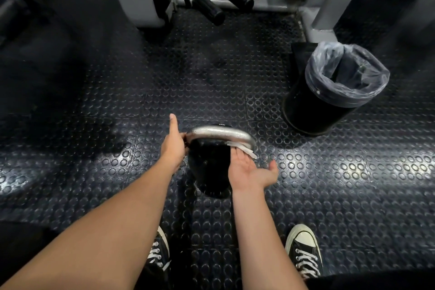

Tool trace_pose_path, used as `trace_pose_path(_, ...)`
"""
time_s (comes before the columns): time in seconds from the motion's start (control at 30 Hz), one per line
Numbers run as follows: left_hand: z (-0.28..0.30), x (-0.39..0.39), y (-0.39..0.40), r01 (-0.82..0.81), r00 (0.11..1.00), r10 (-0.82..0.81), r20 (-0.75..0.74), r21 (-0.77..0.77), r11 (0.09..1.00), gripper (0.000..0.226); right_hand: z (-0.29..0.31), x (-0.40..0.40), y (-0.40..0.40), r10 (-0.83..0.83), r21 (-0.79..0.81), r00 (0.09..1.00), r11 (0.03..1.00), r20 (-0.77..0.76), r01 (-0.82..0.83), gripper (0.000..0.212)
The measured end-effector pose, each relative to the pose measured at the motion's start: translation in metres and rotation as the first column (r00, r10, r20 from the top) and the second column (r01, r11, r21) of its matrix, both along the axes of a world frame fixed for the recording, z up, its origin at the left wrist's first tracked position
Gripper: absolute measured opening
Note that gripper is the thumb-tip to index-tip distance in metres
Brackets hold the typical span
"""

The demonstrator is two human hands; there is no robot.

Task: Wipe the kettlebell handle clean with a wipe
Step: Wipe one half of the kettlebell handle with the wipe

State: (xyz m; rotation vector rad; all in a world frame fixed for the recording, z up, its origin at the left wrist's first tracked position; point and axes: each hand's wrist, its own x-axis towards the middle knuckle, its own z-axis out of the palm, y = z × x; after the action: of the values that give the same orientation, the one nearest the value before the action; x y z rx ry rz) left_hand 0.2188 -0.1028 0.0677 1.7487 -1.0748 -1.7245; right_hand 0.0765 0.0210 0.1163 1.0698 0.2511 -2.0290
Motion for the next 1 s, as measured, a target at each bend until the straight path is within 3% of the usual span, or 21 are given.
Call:
trace_pose_path(0.17, 0.008, -0.001, 0.004, 0.014, 1.000, -0.014, -0.010, -0.002, 1.000, 0.116, -0.005, 0.002, -0.013, 0.057, -0.072, 0.998, 0.996, -0.030, -0.059, 0.089)
trace_pose_path(0.37, 0.007, -0.001, 0.002, 0.006, 0.999, -0.005, -0.040, 0.009, 1.000, 0.113, -0.002, -0.001, 0.001, 0.093, -0.023, 0.995, 0.995, -0.035, -0.094, 0.089)
trace_pose_path(0.53, 0.003, -0.001, 0.001, 0.012, 0.999, -0.012, -0.032, 0.002, 1.000, 0.113, -0.004, 0.000, -0.017, 0.085, -0.091, 0.996, 0.992, -0.032, -0.088, 0.081)
trace_pose_path(0.87, 0.000, 0.000, -0.001, 0.002, 1.000, -0.002, -0.023, -0.011, 1.000, 0.115, -0.008, -0.005, -0.003, 0.093, -0.019, 0.996, 0.996, -0.010, -0.093, 0.096)
trace_pose_path(1.0, 0.002, 0.000, 0.001, 0.003, 1.000, -0.004, -0.017, -0.018, 1.000, 0.116, 0.000, -0.003, -0.010, 0.107, -0.091, 0.994, 0.990, -0.029, -0.109, 0.086)
